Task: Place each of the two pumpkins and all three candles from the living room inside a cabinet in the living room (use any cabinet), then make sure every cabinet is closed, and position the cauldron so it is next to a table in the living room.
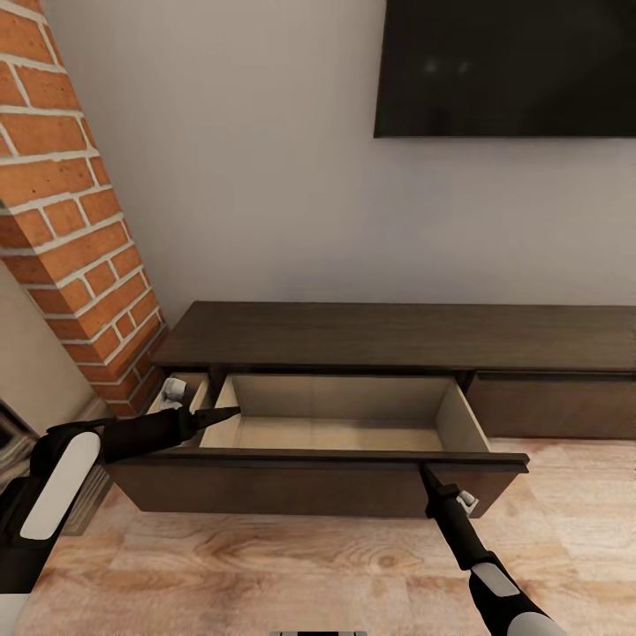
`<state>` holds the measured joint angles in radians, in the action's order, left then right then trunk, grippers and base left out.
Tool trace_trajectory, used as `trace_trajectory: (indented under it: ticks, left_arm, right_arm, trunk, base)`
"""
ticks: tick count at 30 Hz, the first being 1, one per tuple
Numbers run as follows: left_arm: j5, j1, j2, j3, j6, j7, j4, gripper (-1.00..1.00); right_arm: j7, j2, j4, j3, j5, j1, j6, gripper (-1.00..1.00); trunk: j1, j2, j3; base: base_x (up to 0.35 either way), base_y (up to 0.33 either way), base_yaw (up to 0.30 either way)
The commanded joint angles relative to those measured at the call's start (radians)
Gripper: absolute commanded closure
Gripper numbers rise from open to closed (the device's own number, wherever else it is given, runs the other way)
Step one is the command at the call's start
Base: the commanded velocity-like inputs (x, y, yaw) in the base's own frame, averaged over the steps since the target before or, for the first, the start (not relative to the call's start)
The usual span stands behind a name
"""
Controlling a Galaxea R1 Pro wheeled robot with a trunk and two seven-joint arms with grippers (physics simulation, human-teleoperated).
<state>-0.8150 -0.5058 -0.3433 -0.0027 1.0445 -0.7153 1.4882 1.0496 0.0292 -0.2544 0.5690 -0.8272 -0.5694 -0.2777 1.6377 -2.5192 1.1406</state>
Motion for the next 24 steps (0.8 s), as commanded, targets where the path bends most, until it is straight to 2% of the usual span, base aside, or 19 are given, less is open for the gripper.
trace_trajectory:
  ticks: [1, 21, 22, 24]
  left_arm:
    - [0.002, -0.001, 0.0, 0.0, 0.003, -0.004, 0.0, -1.0]
    - [0.002, -0.001, 0.0, 0.0, 0.003, -0.004, 0.0, -1.0]
    - [0.002, -0.001, 0.0, 0.0, 0.003, -0.004, 0.0, -1.0]
    - [0.002, -0.001, 0.0, 0.0, 0.003, -0.004, 0.0, -1.0]
  right_arm:
    - [0.003, 0.0, 0.003, -0.017, 0.0, 0.0, -0.008, 1.0]
    - [0.003, 0.0, 0.003, -0.017, 0.0, -0.001, -0.008, 1.0]
    - [0.003, 0.0, 0.003, -0.017, 0.0, 0.0, -0.008, -1.0]
    - [0.003, 0.0, 0.003, -0.017, 0.0, 0.0, -0.008, -1.0]
  trunk:
    - [0.0, 0.0, 0.001]
    - [0.0, 0.0, 0.001]
    - [0.0, 0.0, 0.001]
    - [0.0, 0.0, 0.001]
  base:
    - [-0.005, 0.0, 0.0]
    - [-0.029, 0.0, 0.0]
    - [0.0, 0.0, 0.0]
    - [0.0, 0.0, 0.0]
